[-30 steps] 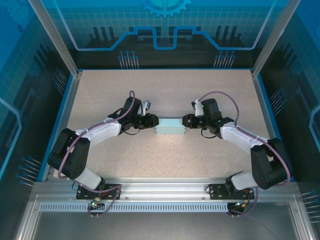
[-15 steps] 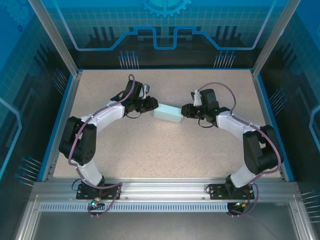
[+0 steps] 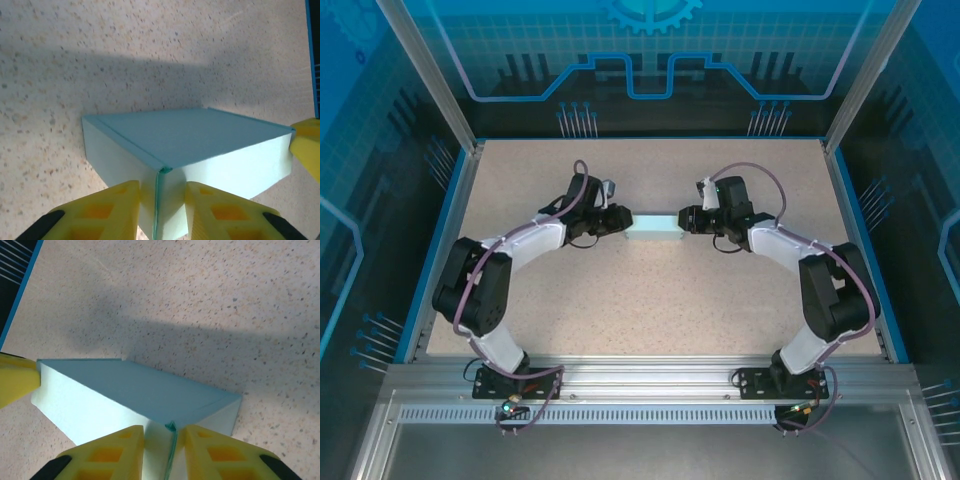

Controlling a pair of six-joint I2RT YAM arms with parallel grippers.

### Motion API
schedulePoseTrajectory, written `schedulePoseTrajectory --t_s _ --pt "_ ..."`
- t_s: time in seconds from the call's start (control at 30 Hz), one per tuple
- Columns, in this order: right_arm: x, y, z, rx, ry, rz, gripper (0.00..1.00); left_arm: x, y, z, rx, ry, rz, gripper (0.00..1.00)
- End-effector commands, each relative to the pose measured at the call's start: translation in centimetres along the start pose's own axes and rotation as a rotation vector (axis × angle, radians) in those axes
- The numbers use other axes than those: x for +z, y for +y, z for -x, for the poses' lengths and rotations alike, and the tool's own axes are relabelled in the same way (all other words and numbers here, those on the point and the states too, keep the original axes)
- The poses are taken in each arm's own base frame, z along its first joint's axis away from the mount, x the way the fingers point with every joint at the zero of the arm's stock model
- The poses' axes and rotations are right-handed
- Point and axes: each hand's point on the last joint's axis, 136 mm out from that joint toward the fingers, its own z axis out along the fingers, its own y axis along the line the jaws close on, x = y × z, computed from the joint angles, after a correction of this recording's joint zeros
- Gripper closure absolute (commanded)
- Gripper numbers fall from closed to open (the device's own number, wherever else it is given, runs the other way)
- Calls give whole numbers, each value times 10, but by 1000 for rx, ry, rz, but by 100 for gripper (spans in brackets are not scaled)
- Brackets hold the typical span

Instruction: Fold the paper box

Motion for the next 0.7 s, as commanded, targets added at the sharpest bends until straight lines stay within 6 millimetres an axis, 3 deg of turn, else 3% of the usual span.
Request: schedulePoseTrajectory --t_s 0.0,0.2,0.33,0.5,0.67 --pt "-1 28 -28 -50 55 78 72 4 -3 -46 -10 115 -39 68" --pt "-6 18 -55 -45 84 6 71 0 9 -67 -30 130 -21 66" --pt "-12 -3 -66 -46 130 -112 67 1 17 -70 -25 141 13 62" --pt "-51 -25 -52 -163 101 -325 59 -15 27 -55 51 90 128 49" --pt "-108 -29 -23 -333 -28 -508 49 -55 26 -17 170 -88 248 40"
